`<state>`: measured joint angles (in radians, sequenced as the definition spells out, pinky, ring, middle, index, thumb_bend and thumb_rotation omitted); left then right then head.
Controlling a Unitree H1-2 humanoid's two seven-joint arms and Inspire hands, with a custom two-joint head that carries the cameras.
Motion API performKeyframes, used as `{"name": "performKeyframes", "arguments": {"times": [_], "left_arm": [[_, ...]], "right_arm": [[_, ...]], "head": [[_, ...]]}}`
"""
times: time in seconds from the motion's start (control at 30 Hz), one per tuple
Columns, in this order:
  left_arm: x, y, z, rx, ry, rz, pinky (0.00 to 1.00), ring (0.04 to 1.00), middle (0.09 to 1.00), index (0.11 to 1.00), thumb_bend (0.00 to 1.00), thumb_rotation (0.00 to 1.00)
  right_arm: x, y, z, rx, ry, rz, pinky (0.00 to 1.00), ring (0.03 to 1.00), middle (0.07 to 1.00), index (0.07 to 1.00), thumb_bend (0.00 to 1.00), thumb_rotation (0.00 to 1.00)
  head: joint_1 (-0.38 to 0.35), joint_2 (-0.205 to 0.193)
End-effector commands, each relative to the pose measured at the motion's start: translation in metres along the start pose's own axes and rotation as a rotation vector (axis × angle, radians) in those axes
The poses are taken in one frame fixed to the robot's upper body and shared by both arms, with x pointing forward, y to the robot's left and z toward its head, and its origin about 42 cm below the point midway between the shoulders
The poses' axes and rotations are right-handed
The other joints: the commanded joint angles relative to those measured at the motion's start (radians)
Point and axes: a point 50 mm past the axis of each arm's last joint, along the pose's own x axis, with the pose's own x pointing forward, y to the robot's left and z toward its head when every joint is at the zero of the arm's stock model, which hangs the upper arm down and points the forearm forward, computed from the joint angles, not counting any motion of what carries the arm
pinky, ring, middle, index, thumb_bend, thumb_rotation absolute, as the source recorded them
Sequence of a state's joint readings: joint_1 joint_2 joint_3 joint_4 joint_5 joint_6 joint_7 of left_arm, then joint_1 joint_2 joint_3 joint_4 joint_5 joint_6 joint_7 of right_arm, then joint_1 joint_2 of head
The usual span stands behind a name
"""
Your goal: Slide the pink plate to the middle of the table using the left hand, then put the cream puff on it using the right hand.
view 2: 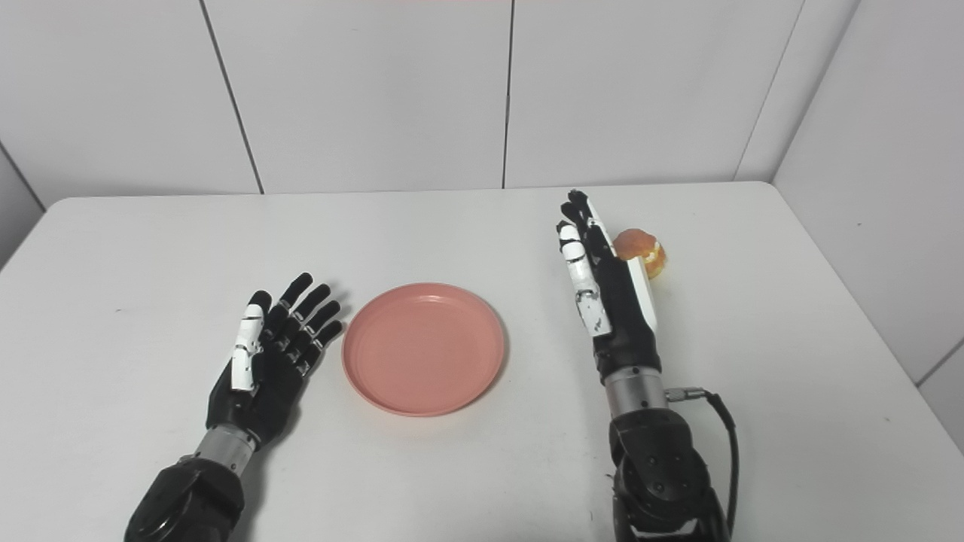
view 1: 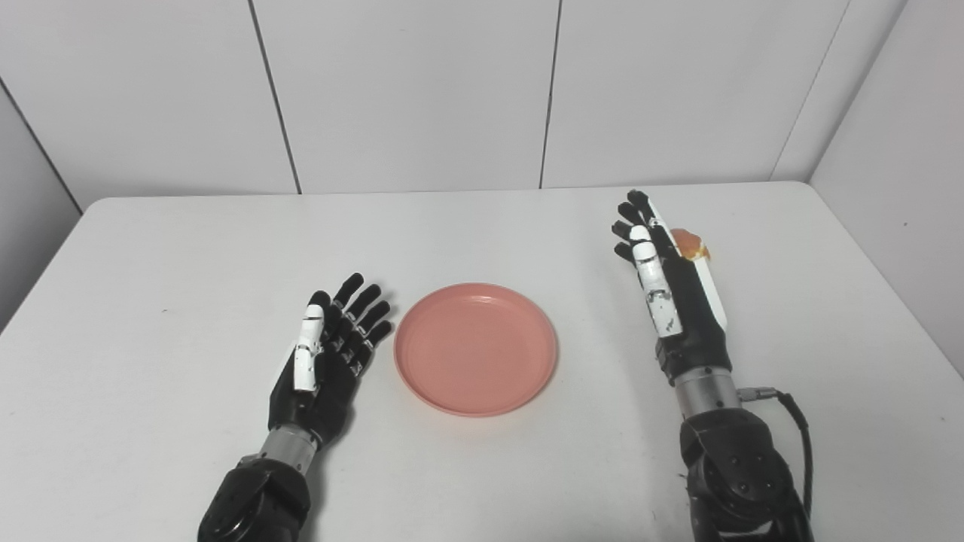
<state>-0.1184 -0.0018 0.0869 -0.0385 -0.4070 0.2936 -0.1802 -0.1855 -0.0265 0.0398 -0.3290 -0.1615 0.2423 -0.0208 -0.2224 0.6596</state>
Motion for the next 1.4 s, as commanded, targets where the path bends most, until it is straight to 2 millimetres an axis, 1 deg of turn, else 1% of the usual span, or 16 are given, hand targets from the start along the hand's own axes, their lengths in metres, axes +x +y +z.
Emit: {"name": "performKeyframes", "arguments": {"times": [0.0,0.1,0.13,0.17,0.3,0.33,0.43,0.47,0.53,0.6,0.7,0.83,0.87,0.93,1.03,1.37], "left_arm": [[-0.005,0.009,-0.007,0.002,0.025,0.028,0.94,0.925,0.932,0.918,0.42,1.00],[-0.005,0.011,-0.008,0.002,0.024,0.026,0.94,0.920,0.928,0.917,0.42,1.00],[-0.005,0.011,-0.008,0.002,0.023,0.024,0.94,0.922,0.931,0.921,0.42,1.00],[-0.006,0.011,-0.008,0.003,0.024,0.024,0.94,0.922,0.931,0.922,0.42,1.00],[-0.006,0.011,-0.009,-0.002,0.025,0.029,0.93,0.919,0.927,0.915,0.42,1.00],[-0.006,0.012,-0.009,-0.004,0.024,0.028,0.93,0.917,0.924,0.912,0.42,1.00],[-0.007,0.012,-0.010,-0.001,0.022,0.024,0.93,0.920,0.926,0.913,0.42,1.00],[-0.007,0.011,-0.010,-0.001,0.022,0.025,0.93,0.921,0.926,0.912,0.43,1.00],[-0.007,0.011,-0.009,-0.001,0.022,0.025,0.93,0.921,0.926,0.913,0.43,1.00],[-0.007,0.012,-0.009,-0.002,0.022,0.024,0.93,0.921,0.927,0.913,0.43,1.00],[-0.007,0.013,-0.010,-0.005,0.022,0.019,0.94,0.928,0.934,0.922,0.42,1.00],[-0.008,0.012,-0.009,-0.008,0.024,0.024,0.93,0.920,0.928,0.917,0.43,1.00],[-0.008,0.012,-0.008,-0.007,0.023,0.022,0.93,0.920,0.928,0.916,0.42,1.00],[-0.008,0.012,-0.008,-0.004,0.023,0.021,0.93,0.924,0.932,0.921,0.42,1.00],[-0.008,0.013,-0.008,0.000,0.023,0.022,0.93,0.923,0.932,0.922,0.42,1.00],[-0.008,0.015,-0.008,-0.006,0.020,0.018,0.94,0.924,0.934,0.926,0.43,1.00]], "right_arm": [[0.014,-0.008,0.027,-0.047,-0.143,-0.031,0.83,0.855,0.899,0.908,0.32,1.00],[0.021,-0.016,0.031,-0.136,-0.136,-0.036,0.79,0.832,0.877,0.882,0.33,1.00],[0.022,-0.018,0.032,-0.161,-0.127,-0.039,0.80,0.847,0.877,0.875,0.39,1.00],[0.023,-0.021,0.034,-0.211,-0.130,-0.040,0.80,0.851,0.877,0.872,0.41,1.00],[0.030,-0.032,0.039,-0.369,-0.135,-0.045,0.78,0.859,0.892,0.889,0.45,0.98],[0.033,-0.036,0.040,-0.410,-0.132,-0.048,0.76,0.855,0.890,0.894,0.48,0.97],[0.042,-0.047,0.044,-0.495,-0.126,-0.049,0.73,0.873,0.919,0.924,0.50,0.85],[0.045,-0.050,0.045,-0.521,-0.125,-0.049,0.74,0.876,0.927,0.937,0.51,0.83],[0.051,-0.057,0.048,-0.570,-0.115,-0.055,0.74,0.878,0.929,0.941,0.51,0.82],[0.055,-0.062,0.050,-0.613,-0.101,-0.066,0.79,0.894,0.938,0.938,0.54,0.78],[0.064,-0.068,0.053,-0.667,-0.088,-0.074,0.77,0.896,0.943,0.928,0.58,0.70],[0.075,-0.078,0.051,-0.774,-0.065,-0.075,0.74,0.878,0.931,0.924,0.64,0.65],[0.079,-0.081,0.050,-0.799,-0.054,-0.073,0.74,0.881,0.930,0.925,0.66,0.62],[0.083,-0.085,0.049,-0.830,-0.038,-0.069,0.73,0.882,0.933,0.927,0.70,0.58],[0.089,-0.089,0.045,-0.878,0.006,-0.053,0.71,0.889,0.951,0.946,0.76,0.57],[0.110,-0.102,0.028,-1.042,0.135,0.005,0.65,0.911,0.979,0.968,0.84,0.47]], "head": [[-0.003,-0.003],[-0.010,-0.007],[-0.010,-0.007],[-0.020,-0.010],[-0.025,-0.014],[-0.026,-0.015],[-0.025,-0.018],[-0.026,-0.019],[-0.027,-0.019],[-0.033,-0.019],[-0.039,-0.020],[-0.038,-0.019],[-0.038,-0.019],[-0.041,-0.019],[-0.043,-0.020],[-0.046,-0.017]]}}
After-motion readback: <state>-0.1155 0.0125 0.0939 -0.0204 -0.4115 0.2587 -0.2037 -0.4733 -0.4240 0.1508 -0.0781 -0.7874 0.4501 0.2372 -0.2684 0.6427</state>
